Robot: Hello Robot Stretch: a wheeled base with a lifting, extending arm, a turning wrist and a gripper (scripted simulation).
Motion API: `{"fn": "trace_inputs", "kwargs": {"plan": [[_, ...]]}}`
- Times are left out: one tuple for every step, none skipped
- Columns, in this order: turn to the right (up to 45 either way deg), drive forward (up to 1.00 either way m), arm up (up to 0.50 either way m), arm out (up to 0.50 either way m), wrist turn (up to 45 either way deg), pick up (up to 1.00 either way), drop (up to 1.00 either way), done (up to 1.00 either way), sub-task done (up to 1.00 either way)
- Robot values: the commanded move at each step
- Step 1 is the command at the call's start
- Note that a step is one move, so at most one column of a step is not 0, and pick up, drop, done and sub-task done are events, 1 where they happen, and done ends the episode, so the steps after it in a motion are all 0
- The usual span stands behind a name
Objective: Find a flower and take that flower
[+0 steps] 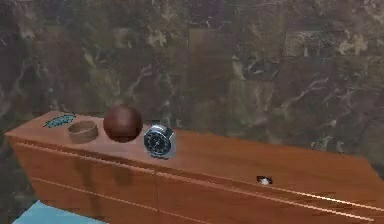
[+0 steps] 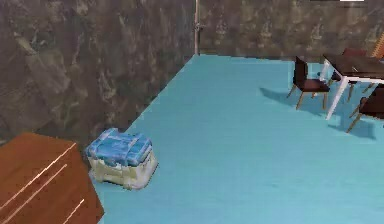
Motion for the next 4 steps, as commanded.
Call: {"fn": "trace_inputs", "kwargs": {"plan": [[-45.0,0.0,0.0,0.0,0.0,0.0,0.0,0.0,0.0],[-12.0,0.0,0.0,0.0,0.0,0.0,0.0,0.0,0.0],[0.0,0.6,0.0,0.0,0.0,0.0,0.0,0.0,0.0],[-45.0,0.0,0.0,0.0,0.0,0.0,0.0,0.0,0.0]]}}
